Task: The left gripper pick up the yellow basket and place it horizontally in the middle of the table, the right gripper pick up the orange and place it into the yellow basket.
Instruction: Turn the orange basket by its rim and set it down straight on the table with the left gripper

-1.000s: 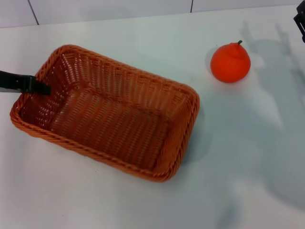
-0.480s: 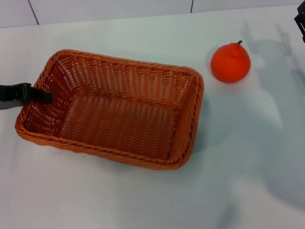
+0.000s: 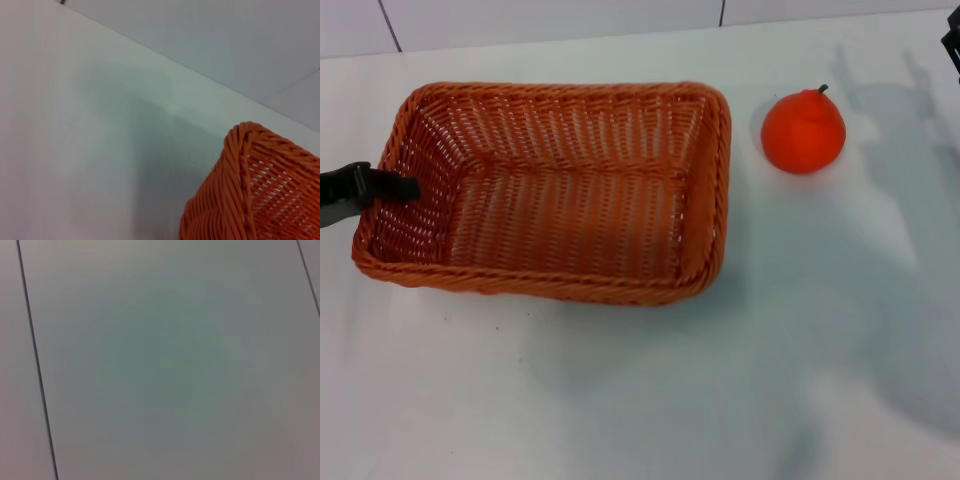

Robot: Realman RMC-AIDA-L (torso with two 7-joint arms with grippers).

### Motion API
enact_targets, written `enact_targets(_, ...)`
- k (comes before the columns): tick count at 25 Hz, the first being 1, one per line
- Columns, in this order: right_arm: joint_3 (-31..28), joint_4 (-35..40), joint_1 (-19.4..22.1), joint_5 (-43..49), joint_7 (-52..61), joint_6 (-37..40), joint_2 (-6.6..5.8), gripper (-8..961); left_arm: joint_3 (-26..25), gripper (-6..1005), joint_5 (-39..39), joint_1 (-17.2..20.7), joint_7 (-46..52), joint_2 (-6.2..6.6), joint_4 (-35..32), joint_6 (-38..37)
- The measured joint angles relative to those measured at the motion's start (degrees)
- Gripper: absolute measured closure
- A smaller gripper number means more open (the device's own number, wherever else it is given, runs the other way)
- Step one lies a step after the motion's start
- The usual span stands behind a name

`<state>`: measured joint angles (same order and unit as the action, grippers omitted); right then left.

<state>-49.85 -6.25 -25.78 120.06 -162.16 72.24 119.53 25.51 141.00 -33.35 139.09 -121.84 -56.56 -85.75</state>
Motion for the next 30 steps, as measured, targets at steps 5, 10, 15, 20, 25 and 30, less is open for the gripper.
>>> enact_targets(5,-0.6,0.2,0.2,0.0,0.0,0.0,0.00,7,0.0,838,0.2,0.4,0.4,-1.31,-1.7,0.9)
enact_targets(10,-0.8,0.6,0.2,0.0,0.0,-0.1,0.00,7,0.4,838,-0.3,1.6,1.5,-2.32,-2.6,2.9)
enact_targets(15,-1.2,0.7,0.2,0.0,0.0,-0.2,0.00,7,0.9,838,-0.7,2.0,1.6,-2.58,-1.1,4.6)
enact_targets(20,-1.3,0.7,0.1,0.0,0.0,-0.5,0.02,7,0.9,838,-2.2,2.4,1.6,-2.59,0.3,6.8)
enact_targets(25,-1.3,0.7,0.1,0.0,0.0,-0.6,0.07,7,1.0,839,-2.8,2.4,1.6,-2.45,1.4,8.7)
enact_targets(30,-1.3,0.7,0.2,0.0,0.0,-0.6,0.09,7,1.2,839,-2.8,2.4,1.3,-2.35,2.4,10.0)
